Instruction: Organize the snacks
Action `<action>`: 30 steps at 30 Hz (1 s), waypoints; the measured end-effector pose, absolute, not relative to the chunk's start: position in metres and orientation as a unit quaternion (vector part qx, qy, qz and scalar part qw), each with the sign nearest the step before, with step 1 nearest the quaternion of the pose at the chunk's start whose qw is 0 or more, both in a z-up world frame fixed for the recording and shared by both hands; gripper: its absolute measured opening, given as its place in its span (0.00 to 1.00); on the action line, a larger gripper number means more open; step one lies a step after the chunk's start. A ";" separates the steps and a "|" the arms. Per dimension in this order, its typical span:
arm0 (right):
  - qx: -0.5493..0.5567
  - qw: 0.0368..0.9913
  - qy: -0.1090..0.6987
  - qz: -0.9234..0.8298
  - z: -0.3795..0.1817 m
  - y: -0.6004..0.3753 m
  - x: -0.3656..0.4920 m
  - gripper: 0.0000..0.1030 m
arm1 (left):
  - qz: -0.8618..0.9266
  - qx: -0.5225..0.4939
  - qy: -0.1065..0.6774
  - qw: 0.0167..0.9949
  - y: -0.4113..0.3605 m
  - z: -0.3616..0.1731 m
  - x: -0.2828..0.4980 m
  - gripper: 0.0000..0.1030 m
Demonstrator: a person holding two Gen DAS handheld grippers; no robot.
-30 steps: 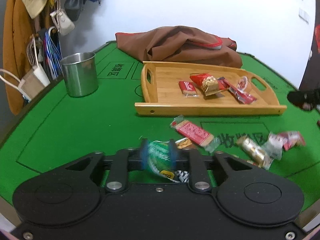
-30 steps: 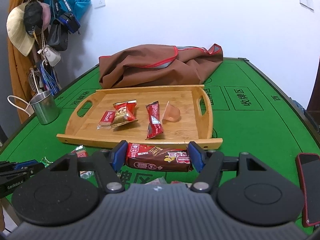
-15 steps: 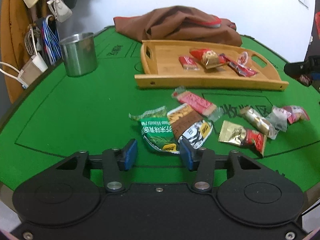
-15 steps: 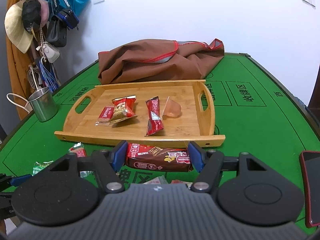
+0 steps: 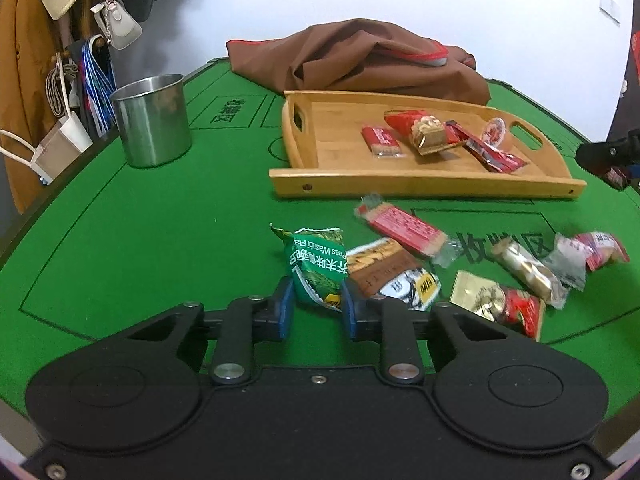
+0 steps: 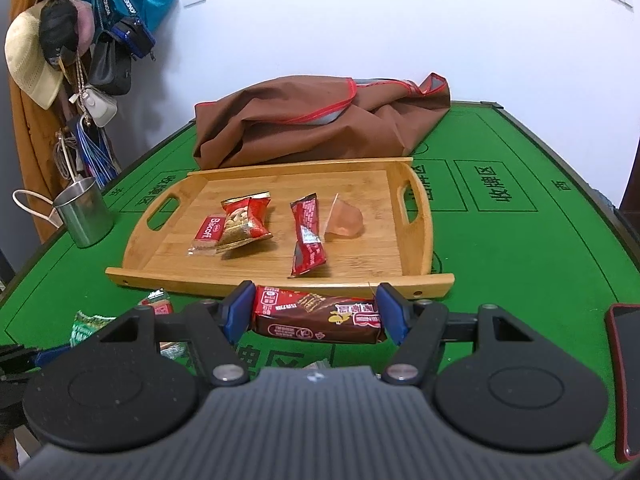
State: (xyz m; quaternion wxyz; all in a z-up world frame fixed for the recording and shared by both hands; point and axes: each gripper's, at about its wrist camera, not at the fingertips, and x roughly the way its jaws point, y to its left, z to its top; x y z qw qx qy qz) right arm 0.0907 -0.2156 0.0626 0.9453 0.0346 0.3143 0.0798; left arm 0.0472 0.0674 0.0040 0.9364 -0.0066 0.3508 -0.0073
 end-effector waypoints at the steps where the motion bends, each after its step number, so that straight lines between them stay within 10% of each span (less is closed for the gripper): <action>1: 0.033 0.945 0.315 0.081 0.062 -0.215 0.091 0.67 | -0.007 -0.006 0.350 0.937 0.067 0.004 0.050 0.23; 30: 0.023 0.947 0.307 0.094 0.060 -0.197 0.103 0.67 | -0.002 0.017 0.343 0.939 0.059 -0.008 0.070 0.33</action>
